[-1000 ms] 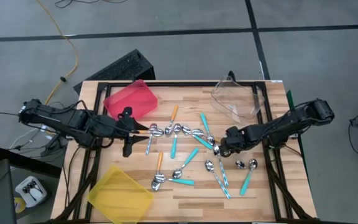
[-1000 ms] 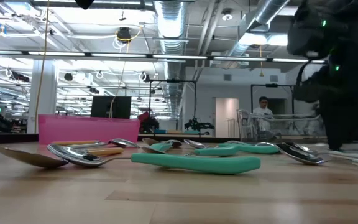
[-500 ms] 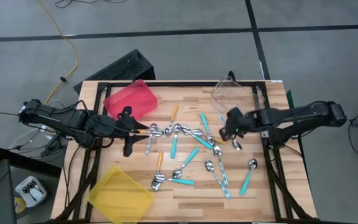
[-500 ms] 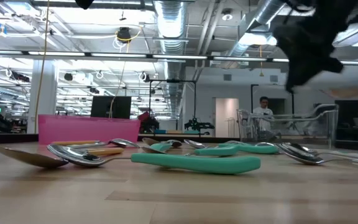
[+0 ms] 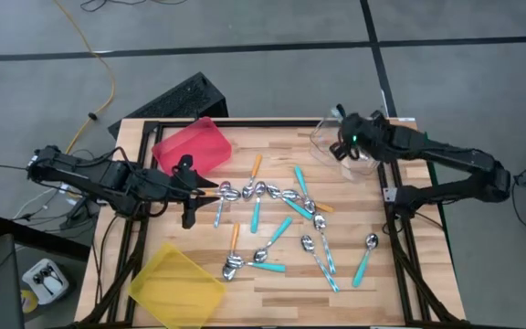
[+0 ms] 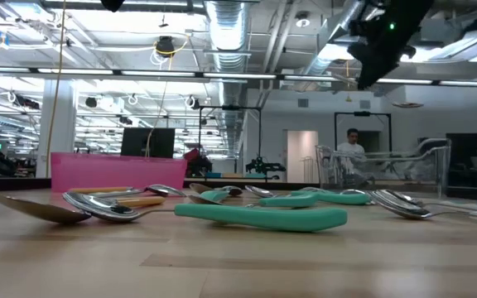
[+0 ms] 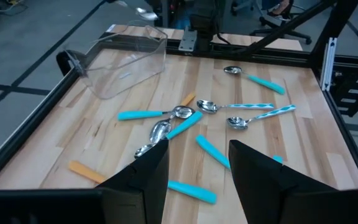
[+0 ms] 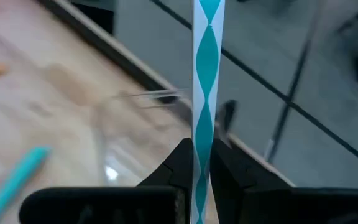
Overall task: Sort silverware by color (type)
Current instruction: Put the patterned blue spoon into the transparent bin
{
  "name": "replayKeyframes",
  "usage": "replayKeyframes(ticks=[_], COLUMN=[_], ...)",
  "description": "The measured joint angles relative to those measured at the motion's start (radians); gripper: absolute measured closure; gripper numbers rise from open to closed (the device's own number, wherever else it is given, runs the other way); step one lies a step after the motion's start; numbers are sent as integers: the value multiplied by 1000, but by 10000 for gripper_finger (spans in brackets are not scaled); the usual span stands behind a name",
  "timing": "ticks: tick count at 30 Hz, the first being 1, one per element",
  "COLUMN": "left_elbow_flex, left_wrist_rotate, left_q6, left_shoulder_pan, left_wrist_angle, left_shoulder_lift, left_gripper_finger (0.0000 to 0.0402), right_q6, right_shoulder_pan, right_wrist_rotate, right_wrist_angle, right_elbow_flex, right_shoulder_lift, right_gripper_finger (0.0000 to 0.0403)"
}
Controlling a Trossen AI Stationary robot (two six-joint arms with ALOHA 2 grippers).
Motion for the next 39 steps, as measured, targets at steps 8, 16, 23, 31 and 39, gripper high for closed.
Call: replayKeyframes(ticks=[8, 16, 23, 31, 39], left_elbow_flex=[0, 0, 0, 0, 0], left_wrist_rotate=[0, 0, 0, 0, 0], left_q6=[-2, -3, -2, 0, -11], left_shoulder_pan=[0, 0, 0, 0, 0], left_wrist_angle=[0, 0, 0, 0, 0], left_shoulder_lift=[0, 0, 0, 0, 0], left_gripper_finger=[251, 251, 251, 251, 251], right_q6=[-100, -159, -180, -205, -199], right_shoulder_pan=[-226, -345, -401, -405, -430], right_wrist_rotate=[-172, -301, -329, -403, -469], right_wrist_angle=[159, 317, 339, 366, 375], right_elbow_flex=[-142, -242, -278, -278, -275], right_shoulder_lift=[5, 28, 144, 285, 377], right_gripper_finger=[342, 342, 342, 342, 340])
